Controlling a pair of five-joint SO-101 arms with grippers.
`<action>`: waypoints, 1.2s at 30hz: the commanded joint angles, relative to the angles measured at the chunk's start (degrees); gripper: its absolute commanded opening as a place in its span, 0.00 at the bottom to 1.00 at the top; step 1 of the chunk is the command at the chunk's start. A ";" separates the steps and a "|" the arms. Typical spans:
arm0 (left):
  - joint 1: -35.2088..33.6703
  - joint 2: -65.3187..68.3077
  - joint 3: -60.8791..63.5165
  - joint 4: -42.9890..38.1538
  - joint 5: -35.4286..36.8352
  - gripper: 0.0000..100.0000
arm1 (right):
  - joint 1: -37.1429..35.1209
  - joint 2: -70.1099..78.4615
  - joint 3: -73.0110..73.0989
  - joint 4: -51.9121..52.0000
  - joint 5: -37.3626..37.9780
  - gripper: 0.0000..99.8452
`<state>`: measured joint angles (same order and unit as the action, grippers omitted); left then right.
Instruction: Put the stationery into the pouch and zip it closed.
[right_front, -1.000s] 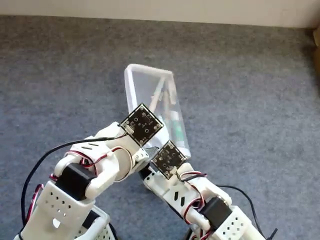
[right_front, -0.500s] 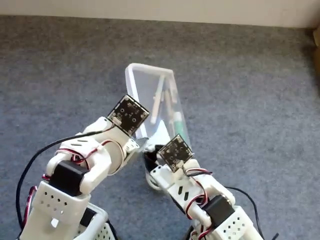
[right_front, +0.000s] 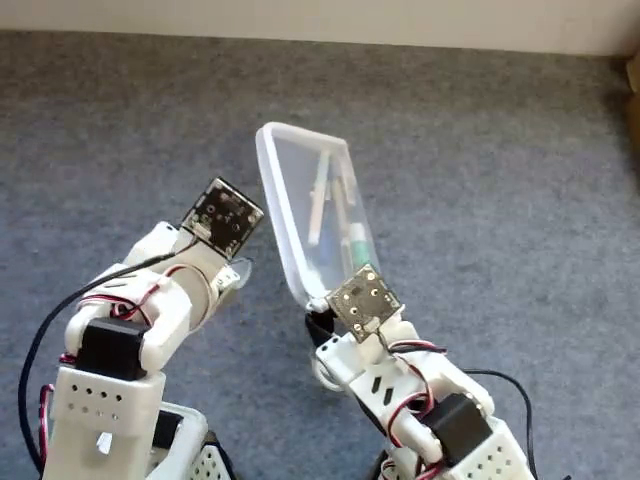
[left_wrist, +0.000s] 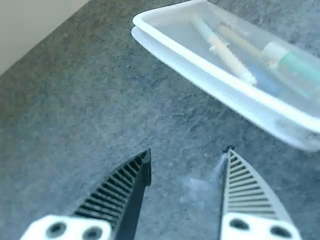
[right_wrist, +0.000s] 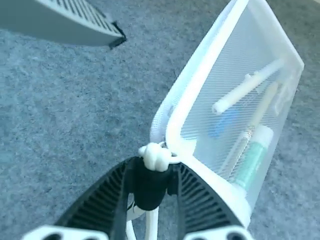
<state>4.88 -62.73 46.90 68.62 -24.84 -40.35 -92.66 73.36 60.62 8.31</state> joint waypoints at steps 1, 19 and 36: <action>-0.84 -0.92 -3.56 -0.79 -9.76 0.23 | 1.19 -1.10 -7.78 3.47 0.62 0.00; 18.95 -12.62 -0.13 -2.20 -24.18 0.23 | 1.19 -1.10 -13.05 12.79 7.30 0.00; 21.93 -12.70 18.07 -13.36 -33.05 0.23 | 8.75 -1.10 -13.23 14.99 8.62 0.00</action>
<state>24.84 -75.03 63.69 56.92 -56.31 -32.53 -93.19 63.60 75.91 16.31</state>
